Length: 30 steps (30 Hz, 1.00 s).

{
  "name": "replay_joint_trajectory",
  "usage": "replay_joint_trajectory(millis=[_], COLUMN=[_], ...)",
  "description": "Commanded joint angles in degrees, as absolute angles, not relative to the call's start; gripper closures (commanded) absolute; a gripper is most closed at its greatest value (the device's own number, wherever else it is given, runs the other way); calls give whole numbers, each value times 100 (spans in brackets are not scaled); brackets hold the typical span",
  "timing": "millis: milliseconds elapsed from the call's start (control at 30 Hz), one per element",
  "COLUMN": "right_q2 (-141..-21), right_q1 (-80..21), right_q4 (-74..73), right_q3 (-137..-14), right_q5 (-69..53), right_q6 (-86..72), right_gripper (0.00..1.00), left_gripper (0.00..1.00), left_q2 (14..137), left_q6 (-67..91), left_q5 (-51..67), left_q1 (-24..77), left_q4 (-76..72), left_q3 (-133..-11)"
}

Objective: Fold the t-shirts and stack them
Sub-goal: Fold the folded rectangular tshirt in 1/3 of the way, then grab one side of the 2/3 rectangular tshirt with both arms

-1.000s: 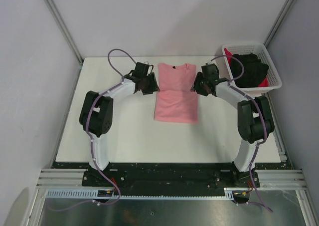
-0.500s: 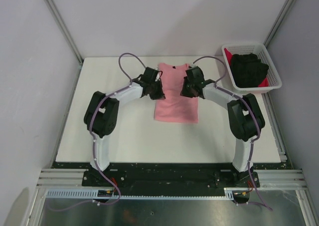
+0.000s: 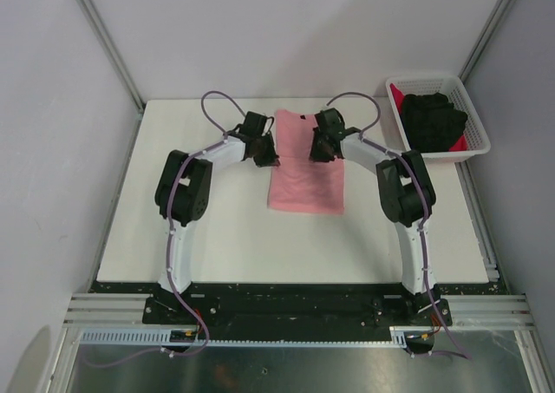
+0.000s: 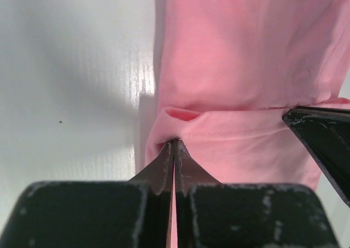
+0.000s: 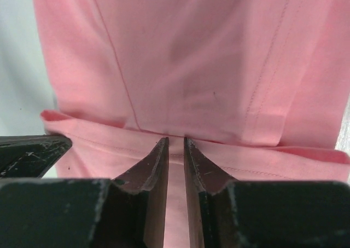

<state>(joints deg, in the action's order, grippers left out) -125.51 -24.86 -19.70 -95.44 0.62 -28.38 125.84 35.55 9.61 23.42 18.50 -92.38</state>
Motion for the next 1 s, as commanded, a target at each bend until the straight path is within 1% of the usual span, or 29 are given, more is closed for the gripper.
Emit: replay_joint_trajectory(millis=[0,233,300,400,433,533,667,800,967], right_q2=[-12657,-12420,-12307,-12014,-11878,-11356,-10553,-9817,-9254], right_q1=[-2384,-2381,-2371,-2334,-2327,-2329,-2385,-2556,-2658], right_q4=[-2328,-2681,-2819,-2995,-3053,-3100,-2940,-2800,-2474], right_q3=[-9982,-10349,-10449,-10403,-10303,-9762,-8630,-7551,-6477], right_q5=[188,304,342,377,386,380,157,82,-202], right_q6=[-2766,-2636,-2615,-2700,-2743,-2941,-3237,-3453,-3667], right_gripper=[78,74,73,73,73,73,73,73,74], left_gripper=[100,99,96,86,84,82,82,85,89], left_q2=[12621,12350,12158,11722,11539,10982,10326,9948,9796], left_q6=[3550,3547,3550,3569,3595,3741,3892,3971,4121], left_q5=[929,972,988,957,940,857,879,896,885], left_q1=[2284,2241,2215,2207,2207,2246,2430,2828,3162], left_q4=[1775,1770,1774,1805,1830,1871,1862,1813,1663], left_q3=[-9271,-9252,-9175,-8941,-8821,-8344,-7608,-7037,-6480])
